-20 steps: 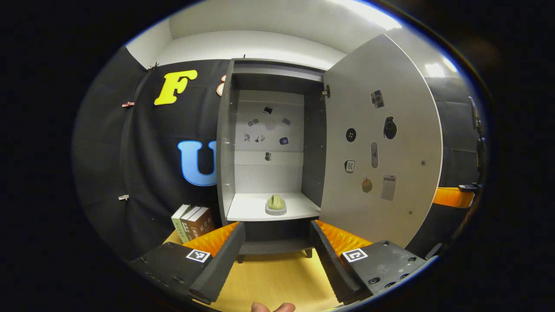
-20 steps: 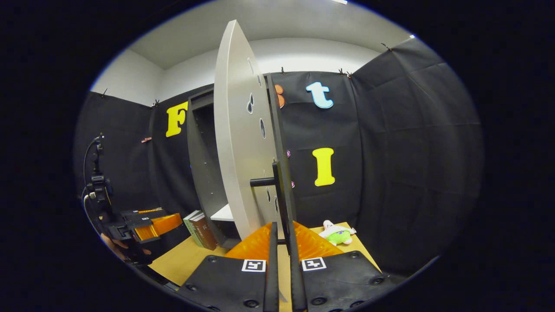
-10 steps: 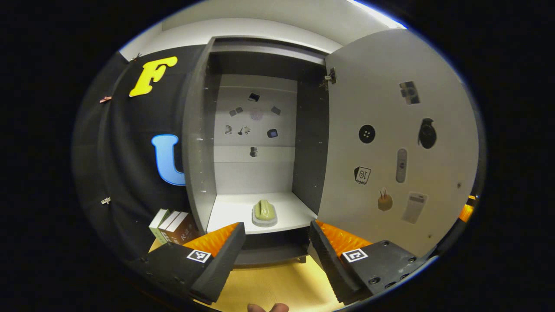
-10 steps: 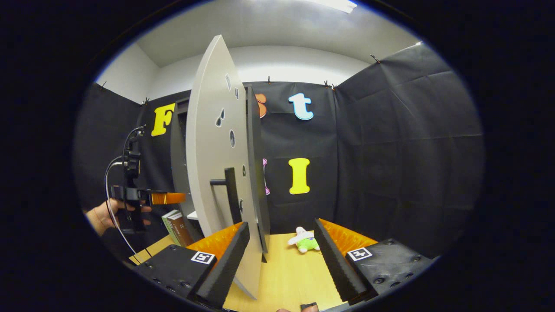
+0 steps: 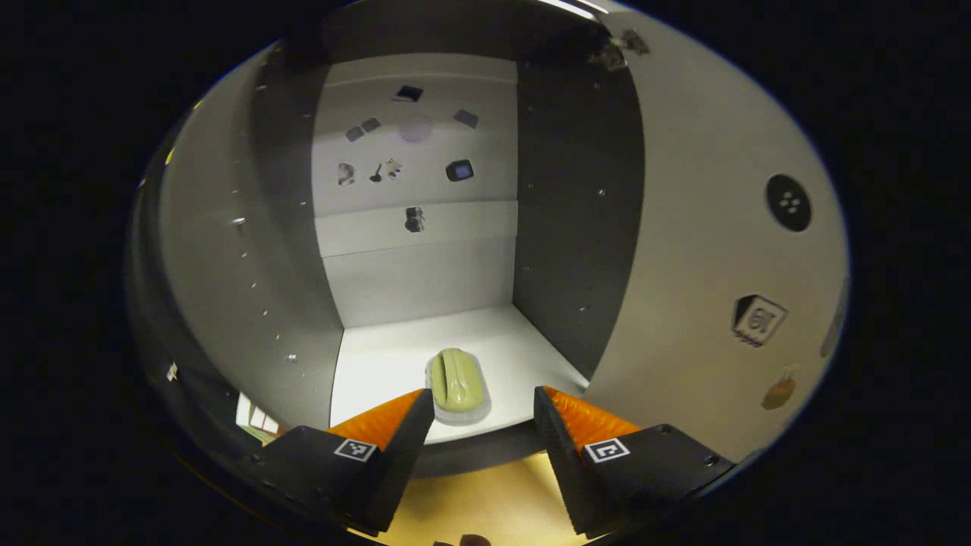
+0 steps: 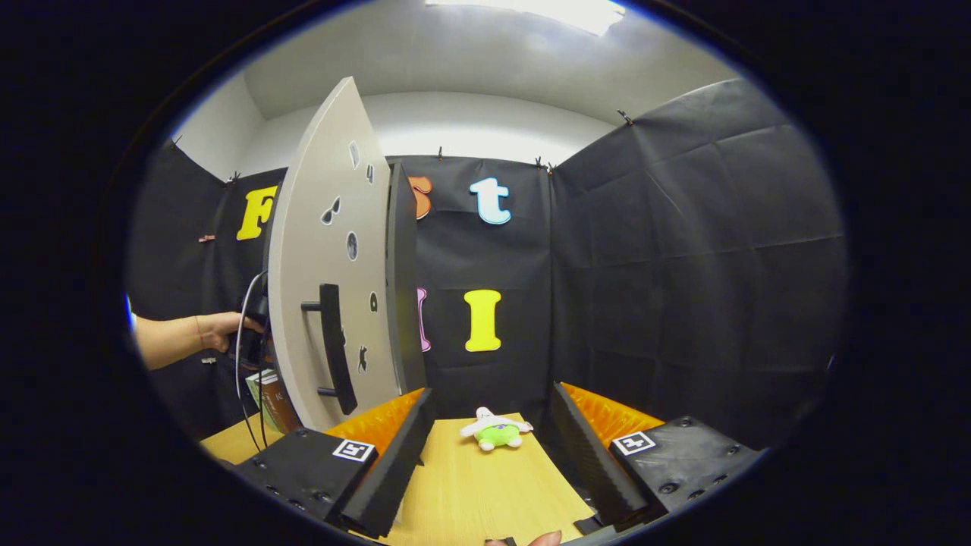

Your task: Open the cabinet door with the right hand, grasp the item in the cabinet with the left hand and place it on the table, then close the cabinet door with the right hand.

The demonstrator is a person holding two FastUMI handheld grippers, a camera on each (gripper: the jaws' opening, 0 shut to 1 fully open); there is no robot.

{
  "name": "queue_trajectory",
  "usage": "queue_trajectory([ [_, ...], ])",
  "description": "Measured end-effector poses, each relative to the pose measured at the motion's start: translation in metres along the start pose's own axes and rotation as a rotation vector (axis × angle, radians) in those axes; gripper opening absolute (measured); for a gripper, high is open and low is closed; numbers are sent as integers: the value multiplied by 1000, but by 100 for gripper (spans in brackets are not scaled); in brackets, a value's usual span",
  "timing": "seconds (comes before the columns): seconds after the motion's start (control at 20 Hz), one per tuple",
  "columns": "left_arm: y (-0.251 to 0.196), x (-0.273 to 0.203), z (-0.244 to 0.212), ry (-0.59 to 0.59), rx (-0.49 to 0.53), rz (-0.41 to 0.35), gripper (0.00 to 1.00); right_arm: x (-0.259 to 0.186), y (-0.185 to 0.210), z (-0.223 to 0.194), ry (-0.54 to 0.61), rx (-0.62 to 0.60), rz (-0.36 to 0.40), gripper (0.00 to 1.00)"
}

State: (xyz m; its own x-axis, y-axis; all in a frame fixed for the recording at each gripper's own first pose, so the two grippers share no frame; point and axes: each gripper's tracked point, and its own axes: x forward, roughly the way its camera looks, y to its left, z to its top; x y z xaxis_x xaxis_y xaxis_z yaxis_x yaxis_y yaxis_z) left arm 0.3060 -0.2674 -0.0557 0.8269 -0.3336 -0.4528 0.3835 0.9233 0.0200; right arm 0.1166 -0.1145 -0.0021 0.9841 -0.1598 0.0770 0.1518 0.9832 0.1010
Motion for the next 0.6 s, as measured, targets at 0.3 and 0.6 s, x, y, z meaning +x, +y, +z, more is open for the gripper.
queue_trajectory([
  [0.3,36,83,-14,150,-85,67,91,4,-18,-2,-11,-48,-19,97],
  [0.6,48,119,-35,239,-138,63,87,5,-27,-10,20,-36,-53,96],
])
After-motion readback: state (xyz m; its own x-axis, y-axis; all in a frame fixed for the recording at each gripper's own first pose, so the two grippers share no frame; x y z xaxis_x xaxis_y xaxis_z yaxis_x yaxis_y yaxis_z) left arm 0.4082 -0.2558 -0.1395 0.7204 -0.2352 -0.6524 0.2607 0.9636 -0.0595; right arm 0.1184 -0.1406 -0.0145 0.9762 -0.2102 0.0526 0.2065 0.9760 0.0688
